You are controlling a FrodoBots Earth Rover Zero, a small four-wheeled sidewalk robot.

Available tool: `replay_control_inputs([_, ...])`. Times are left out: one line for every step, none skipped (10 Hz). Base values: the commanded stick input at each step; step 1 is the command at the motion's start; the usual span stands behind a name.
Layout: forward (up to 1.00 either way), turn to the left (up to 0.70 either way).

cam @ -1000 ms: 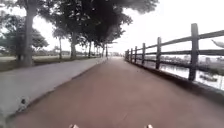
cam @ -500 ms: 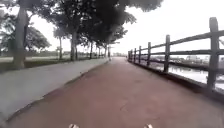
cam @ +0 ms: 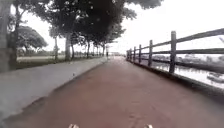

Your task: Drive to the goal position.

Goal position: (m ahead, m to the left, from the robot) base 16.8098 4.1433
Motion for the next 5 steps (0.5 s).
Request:
replay_control_inputs([1.00,-0.40])
replay_control_inputs([1.00,-0.40])
replay_control_inputs([1.00,-0.40])
replay_control_inputs([1.00,-0.40])
replay_control_inputs([1.00,0.00])
